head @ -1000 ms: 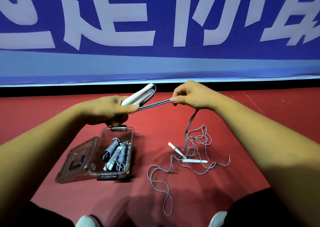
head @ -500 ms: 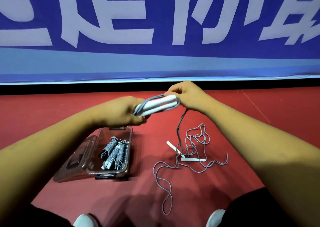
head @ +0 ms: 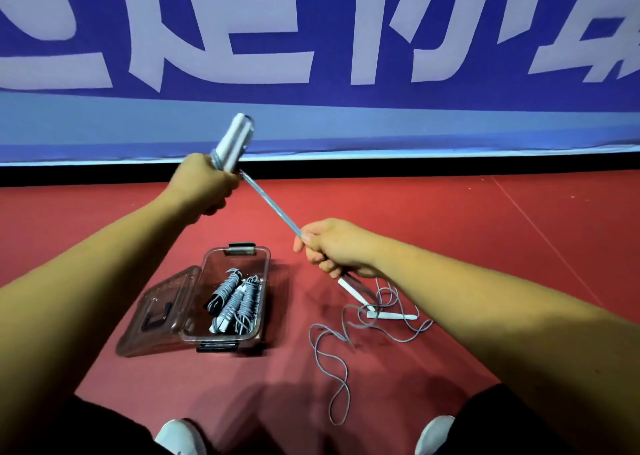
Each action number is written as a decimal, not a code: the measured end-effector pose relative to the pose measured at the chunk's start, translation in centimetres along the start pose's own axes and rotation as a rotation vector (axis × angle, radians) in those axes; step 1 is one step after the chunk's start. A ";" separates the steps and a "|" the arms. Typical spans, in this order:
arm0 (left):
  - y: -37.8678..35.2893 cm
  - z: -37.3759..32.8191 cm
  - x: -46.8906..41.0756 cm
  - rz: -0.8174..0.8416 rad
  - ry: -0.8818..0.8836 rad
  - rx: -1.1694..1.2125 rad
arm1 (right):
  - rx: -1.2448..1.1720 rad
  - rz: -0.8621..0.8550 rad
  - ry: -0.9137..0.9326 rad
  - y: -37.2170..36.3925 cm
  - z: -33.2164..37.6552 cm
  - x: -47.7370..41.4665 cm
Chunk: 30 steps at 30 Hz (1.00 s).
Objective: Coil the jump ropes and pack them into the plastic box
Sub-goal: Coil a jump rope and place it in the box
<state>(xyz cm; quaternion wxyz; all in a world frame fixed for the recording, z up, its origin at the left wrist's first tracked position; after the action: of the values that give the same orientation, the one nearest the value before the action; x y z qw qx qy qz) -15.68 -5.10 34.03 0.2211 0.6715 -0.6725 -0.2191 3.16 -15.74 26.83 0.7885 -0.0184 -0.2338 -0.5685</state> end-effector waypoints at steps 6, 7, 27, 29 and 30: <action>1.9 2.5 -2.1 -0.078 -0.041 -0.361 | 0.413 -0.066 0.244 -2.2 4.6 1.7; 1.6 2.6 -2.3 -0.070 -0.053 -0.396 | 0.500 -0.080 0.298 -2.5 5.4 2.0; -9.7 -1.8 9.8 0.582 -0.806 -1.124 | 0.639 -0.489 0.319 8.6 6.9 1.4; -9.2 -2.8 10.4 0.639 -0.765 -0.946 | 0.602 -0.472 0.305 8.8 6.4 1.2; -9.0 -3.2 10.5 0.643 -0.740 -0.842 | 0.576 -0.466 0.296 8.8 6.0 1.1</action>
<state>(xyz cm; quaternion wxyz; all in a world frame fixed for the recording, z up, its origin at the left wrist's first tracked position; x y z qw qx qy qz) -6.56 -15.66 31.34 0.2737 0.1721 -0.7283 -0.6042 9.26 -11.79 34.70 0.6364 0.3392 -0.2657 -0.6398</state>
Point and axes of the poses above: each hand's wrist, its own x-axis away from the middle knuckle, its own y-axis out of the back of the hand, z = x × y, the point moved 6 cm from there along -x, towards the middle knuckle, and after that the axes turned 1 degree about -y, right-handed, at the moved point
